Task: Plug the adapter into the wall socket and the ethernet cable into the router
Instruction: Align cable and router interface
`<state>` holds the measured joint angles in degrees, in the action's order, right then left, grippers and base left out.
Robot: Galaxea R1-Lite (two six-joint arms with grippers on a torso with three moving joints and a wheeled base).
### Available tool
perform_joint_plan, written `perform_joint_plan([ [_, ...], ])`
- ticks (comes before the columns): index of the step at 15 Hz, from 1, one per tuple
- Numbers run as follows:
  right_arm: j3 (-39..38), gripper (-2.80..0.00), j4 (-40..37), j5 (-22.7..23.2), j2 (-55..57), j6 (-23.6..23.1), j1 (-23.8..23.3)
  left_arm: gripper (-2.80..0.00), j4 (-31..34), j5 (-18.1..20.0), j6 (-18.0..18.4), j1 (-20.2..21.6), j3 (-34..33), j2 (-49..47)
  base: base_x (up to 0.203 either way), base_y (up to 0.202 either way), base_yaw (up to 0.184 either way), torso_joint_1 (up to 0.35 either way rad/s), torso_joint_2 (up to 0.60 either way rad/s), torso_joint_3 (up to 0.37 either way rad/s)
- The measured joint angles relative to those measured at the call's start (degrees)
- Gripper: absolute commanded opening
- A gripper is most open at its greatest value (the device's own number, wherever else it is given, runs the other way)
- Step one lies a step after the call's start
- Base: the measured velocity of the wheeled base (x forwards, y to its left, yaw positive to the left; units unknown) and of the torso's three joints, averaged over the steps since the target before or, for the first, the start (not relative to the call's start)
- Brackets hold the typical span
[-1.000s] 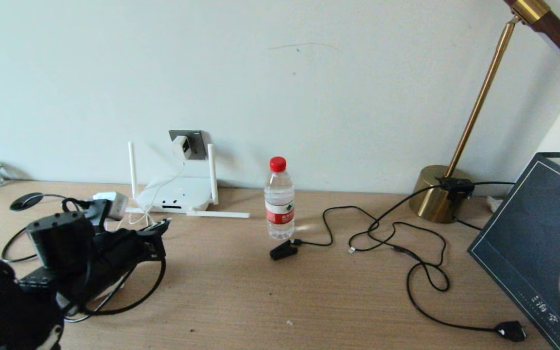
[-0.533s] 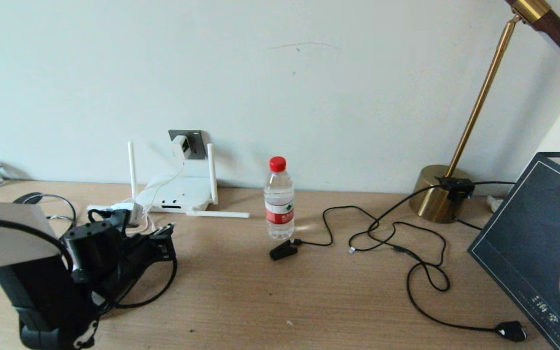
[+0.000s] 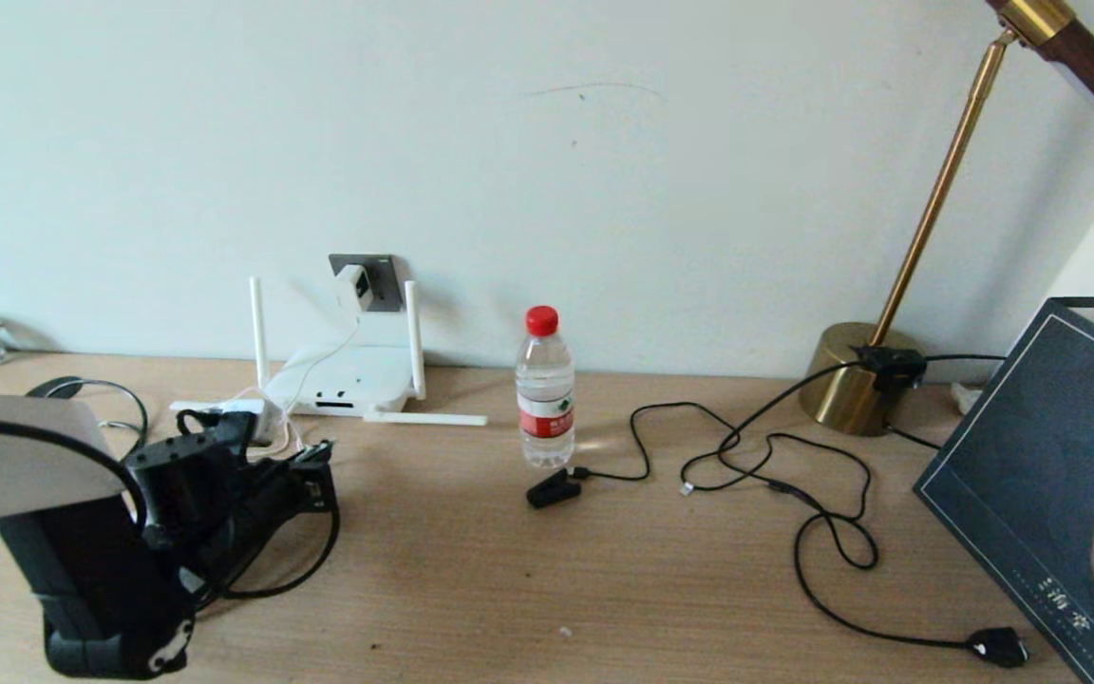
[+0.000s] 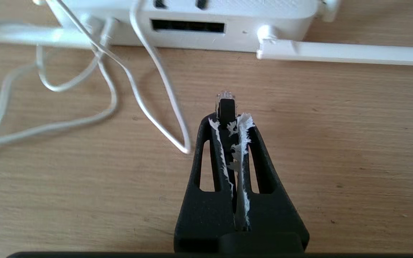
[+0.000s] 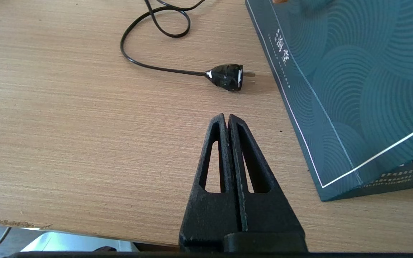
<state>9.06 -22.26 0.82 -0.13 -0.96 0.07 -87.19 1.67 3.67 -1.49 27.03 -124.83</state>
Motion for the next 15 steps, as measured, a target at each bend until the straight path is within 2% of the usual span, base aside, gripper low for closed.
perform_joint_plan([
  [4,0.0,-2.80,0.0,0.0,0.0,0.0,0.0,-2.80,0.0,3.5,2.1,2.4,0.2,0.0,0.000,0.000,0.000,0.000,0.00,0.000],
  [7,0.0,-2.80,0.0,0.0,0.0,0.1,0.0,-2.80,0.0,4.3,2.5,4.1,0.5,-0.2,0.000,0.000,0.000,0.000,0.00,0.000],
  [15,0.0,-2.80,0.0,0.1,0.0,0.0,0.0,-2.80,0.0,4.9,2.6,4.6,1.5,-0.5,0.000,0.000,0.000,0.000,0.00,0.000],
])
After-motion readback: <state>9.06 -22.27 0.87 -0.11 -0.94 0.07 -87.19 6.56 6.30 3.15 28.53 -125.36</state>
